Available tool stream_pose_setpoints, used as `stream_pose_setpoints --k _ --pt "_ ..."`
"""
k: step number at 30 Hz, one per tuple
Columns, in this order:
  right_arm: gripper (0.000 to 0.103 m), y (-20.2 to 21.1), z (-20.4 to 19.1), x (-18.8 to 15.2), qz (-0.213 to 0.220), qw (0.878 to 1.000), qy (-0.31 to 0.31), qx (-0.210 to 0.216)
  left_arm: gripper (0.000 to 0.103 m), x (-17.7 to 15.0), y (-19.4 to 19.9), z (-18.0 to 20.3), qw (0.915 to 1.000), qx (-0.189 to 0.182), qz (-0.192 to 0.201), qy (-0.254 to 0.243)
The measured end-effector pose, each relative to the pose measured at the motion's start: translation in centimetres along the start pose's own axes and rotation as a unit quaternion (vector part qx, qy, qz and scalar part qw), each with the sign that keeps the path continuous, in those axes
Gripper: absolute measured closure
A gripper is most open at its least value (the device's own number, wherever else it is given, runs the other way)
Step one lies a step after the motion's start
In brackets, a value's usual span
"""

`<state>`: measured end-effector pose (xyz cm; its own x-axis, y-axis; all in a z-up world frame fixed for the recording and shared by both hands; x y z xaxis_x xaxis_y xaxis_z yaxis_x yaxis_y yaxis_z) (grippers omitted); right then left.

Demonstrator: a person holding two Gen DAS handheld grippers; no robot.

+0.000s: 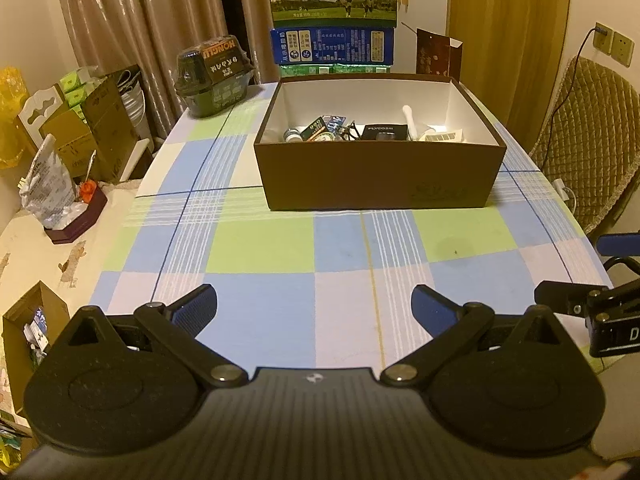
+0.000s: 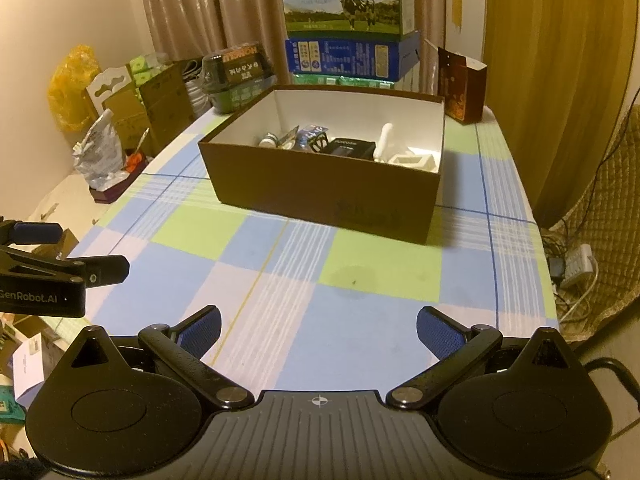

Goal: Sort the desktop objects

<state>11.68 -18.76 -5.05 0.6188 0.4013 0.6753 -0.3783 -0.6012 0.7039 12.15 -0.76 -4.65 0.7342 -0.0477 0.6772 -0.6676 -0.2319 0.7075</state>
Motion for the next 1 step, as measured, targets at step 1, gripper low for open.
stream_pose_setpoints --k 1 --pt "0.002 -0.12 -0.03 0.12 0.000 1.000 0.001 0.000 0.001 0.11 -0.05 -0.04 1.0000 0.000 0.000 0.000"
Point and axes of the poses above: each gripper's, at about its wrist camera, not at the fingertips, and y roughly against the way its jaws point, z to its right, x to its top, the point moved 6 cm from there along -y, roughly the way its jaws point, and after that the axes turned 9 degrees about x, right-handed, at the moved point
